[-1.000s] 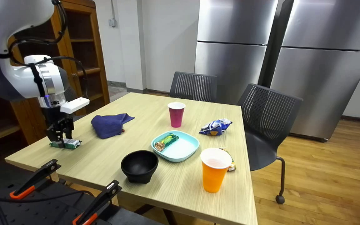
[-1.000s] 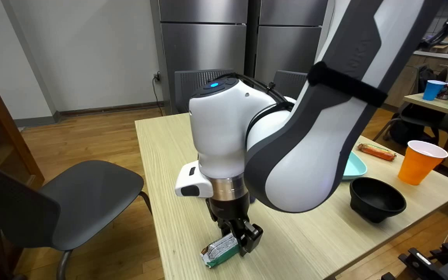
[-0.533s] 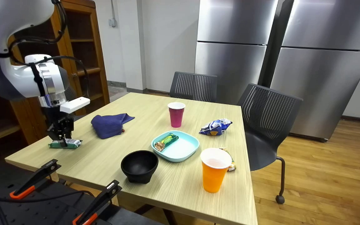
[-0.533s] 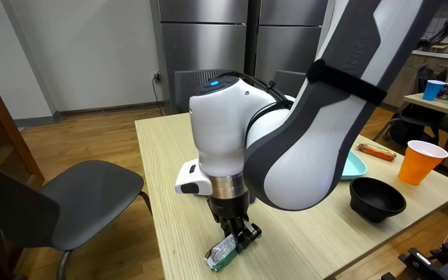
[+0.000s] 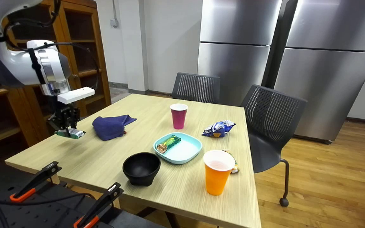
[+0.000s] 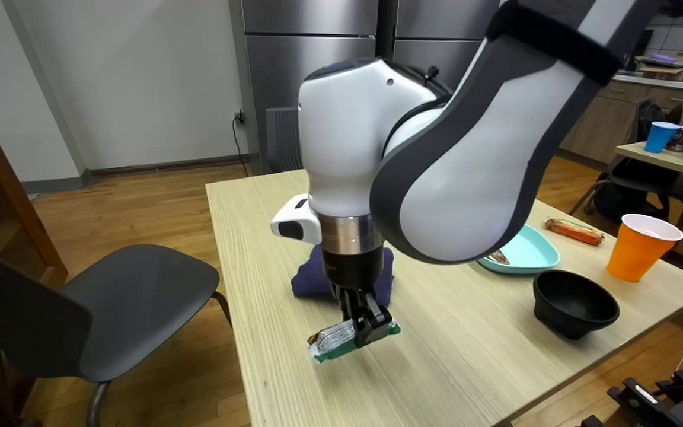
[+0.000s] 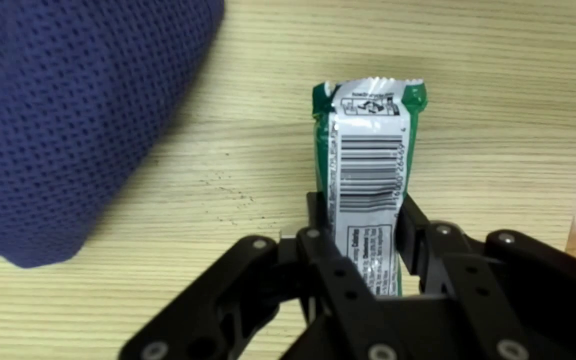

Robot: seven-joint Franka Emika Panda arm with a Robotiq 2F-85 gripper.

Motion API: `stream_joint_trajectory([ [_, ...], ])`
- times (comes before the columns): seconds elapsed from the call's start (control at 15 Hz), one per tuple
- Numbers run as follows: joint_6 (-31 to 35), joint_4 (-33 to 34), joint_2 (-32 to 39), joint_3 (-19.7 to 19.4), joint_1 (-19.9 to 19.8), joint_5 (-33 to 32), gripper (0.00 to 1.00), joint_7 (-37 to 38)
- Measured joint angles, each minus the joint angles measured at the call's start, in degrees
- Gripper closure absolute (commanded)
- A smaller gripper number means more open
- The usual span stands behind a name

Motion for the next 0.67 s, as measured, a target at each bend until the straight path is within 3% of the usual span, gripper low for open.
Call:
stream_joint_trajectory([
  [0.27, 0.18, -3.43, -5.41, -0.09, -3.04, 4.30, 0.89, 2.05],
  [0.67, 0.61, -6.20, -10.05, -0.02, -10.77, 12.44, 0.89, 1.91],
])
